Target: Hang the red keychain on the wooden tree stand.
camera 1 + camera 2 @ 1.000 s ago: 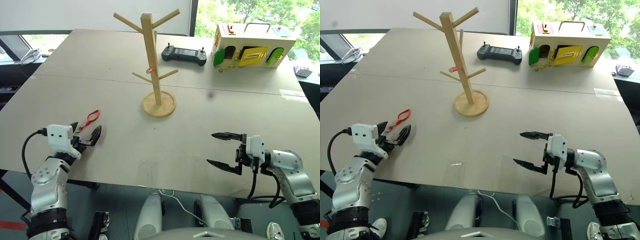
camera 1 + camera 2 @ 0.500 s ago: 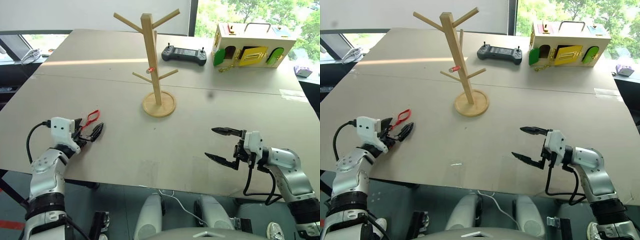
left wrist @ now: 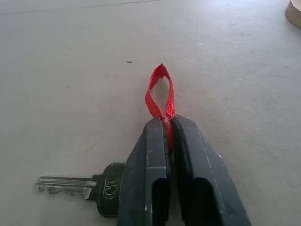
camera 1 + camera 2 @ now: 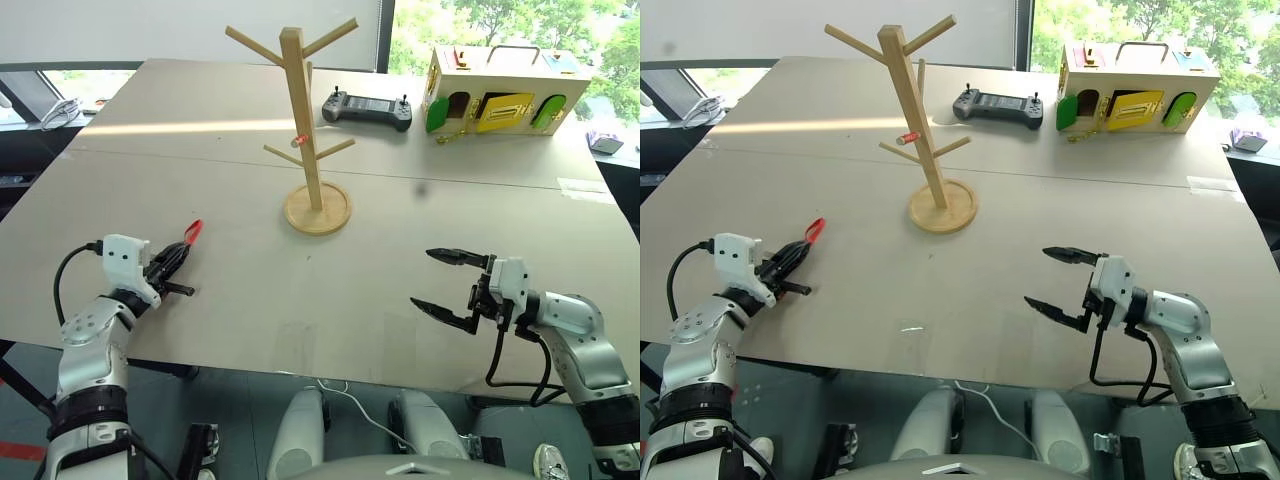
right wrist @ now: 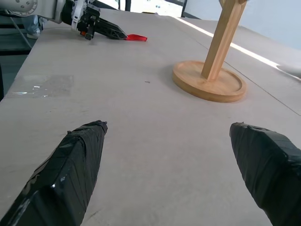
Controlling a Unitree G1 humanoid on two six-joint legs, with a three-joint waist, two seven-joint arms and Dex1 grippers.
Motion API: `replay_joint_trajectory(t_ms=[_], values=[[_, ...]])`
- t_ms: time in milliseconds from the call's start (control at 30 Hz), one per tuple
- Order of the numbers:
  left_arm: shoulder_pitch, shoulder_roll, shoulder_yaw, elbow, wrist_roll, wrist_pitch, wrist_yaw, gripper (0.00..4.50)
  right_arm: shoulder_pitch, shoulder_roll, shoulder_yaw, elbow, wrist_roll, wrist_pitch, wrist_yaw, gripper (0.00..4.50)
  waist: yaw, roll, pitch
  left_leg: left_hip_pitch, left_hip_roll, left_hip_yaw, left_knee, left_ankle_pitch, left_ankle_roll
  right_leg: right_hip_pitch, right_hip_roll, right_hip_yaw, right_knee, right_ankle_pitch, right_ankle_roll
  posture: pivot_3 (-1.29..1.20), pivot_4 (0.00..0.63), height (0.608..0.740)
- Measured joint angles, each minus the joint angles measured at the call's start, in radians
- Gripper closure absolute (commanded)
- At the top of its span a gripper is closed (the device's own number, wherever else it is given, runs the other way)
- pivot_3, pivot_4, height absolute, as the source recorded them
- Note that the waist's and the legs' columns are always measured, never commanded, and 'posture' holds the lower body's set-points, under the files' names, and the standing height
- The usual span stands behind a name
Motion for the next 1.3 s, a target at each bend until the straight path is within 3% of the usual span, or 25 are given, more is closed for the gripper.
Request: replay_joint_trajectory(t_ms=[200,333,733,833,900,1300], values=[[0.041,-0.024,-0.001,-0.078,0.0,0.015,0.03,4.45,0.0,0.0,-0.008,0.0,0.003,0.009,-0.001,0.0,-0.001,0.0,0.0,0.0,0.0,0.0,0.0,0.0,0.0,0.0,0.0,0.001,0.0,0.0,0.0,0.0,0.15,0.74],[0.072,-0.106,-0.033,-0.239,-0.019,0.065,0.067,4.45,0.0,-0.027,-0.043,-0.032,0.076,0.088,0.001,0.0,0.007,0.0,0.0,-0.001,0.0,0.0,0.0,0.0,0.0,0.0,-0.001,0.0,0.0,0.0,0.0,0.0,0.15,0.74],[-0.024,-0.286,-0.239,-0.815,-0.056,0.235,0.242,4.45,-0.16,-0.429,-0.432,-0.182,0.514,0.581,0.015,0.0,0.017,0.0,0.001,-0.003,0.0,-0.001,0.002,0.0,0.0,0.0,0.0,0.0,-0.002,0.0,0.0,0.0,0.15,0.74],[-0.033,-0.295,-0.24,-0.85,-0.056,0.237,0.258,4.45,-0.16,-0.44,-0.447,-0.18,0.527,0.608,0.023,0.0,0.016,-0.001,0.0,-0.003,0.0,0.0,0.002,0.0,0.0,0.0,0.0,0.0,-0.002,0.0,0.0,0.0,0.15,0.74],[-0.033,-0.376,-0.274,-0.943,-0.058,0.205,0.3,4.45,-0.164,-0.475,-0.455,-0.119,0.511,0.621,0.056,0.0,0.022,0.0,0.001,-0.006,-0.001,-0.001,0.005,0.0,0.001,-0.001,0.0,0.0,-0.002,0.0,0.0,0.0,0.15,0.74],[0.041,-0.389,-0.282,-0.979,-0.037,0.154,0.318,4.45,-0.195,-0.471,-0.468,-0.073,0.449,0.604,0.104,0.0,0.024,0.0,0.001,-0.006,-0.001,-0.001,0.006,0.0,0.001,-0.001,0.0,0.0,-0.002,0.0,0.0,0.0,0.15,0.74]])
